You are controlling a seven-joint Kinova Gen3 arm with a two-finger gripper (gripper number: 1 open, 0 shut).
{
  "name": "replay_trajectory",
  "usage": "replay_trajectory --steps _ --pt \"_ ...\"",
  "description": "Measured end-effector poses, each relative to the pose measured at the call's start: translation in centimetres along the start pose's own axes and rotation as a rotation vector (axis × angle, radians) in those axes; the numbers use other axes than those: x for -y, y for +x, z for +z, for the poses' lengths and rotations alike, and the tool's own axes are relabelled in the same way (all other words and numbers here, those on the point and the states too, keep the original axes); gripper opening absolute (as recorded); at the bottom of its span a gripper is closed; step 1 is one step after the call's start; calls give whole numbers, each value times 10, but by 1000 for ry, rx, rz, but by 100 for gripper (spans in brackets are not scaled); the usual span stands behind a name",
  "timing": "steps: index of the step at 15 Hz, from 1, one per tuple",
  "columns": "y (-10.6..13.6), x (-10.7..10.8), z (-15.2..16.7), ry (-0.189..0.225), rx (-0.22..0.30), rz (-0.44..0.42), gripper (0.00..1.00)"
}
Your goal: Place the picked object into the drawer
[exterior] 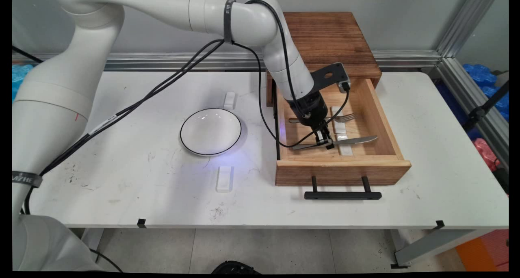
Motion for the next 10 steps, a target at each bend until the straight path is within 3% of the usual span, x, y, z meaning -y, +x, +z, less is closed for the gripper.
replay_trajectory --steps 10 --pt "0 3 9 -1 -13 3 0"
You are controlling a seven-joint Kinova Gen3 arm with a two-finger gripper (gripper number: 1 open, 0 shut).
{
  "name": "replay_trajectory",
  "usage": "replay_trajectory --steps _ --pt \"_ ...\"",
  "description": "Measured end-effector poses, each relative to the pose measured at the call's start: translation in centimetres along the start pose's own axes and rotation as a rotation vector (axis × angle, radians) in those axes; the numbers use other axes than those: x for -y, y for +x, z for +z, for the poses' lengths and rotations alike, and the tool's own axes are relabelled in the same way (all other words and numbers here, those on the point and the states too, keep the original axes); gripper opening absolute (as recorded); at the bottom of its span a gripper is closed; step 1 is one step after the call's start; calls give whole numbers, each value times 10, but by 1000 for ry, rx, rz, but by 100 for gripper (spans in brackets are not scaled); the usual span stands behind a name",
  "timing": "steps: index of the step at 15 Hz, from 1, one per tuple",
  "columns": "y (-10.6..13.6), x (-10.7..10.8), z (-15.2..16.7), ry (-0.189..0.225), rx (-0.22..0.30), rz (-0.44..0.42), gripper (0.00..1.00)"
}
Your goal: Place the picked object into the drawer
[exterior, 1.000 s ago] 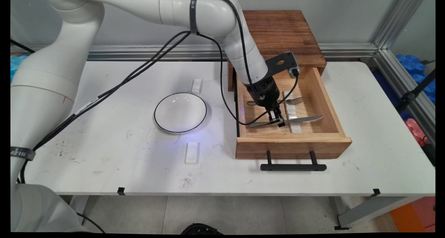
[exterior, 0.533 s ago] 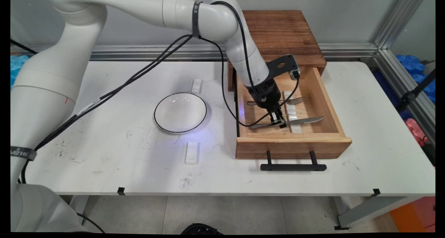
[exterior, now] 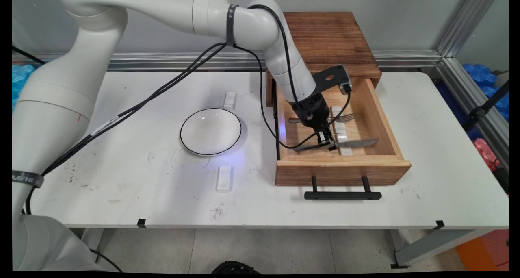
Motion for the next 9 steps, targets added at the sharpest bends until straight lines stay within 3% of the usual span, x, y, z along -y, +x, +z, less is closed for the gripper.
replay_trajectory --steps 1,9 --pt "0 0 0 0 -2 0 100" --pt "-1 0 0 -3 -5 2 100"
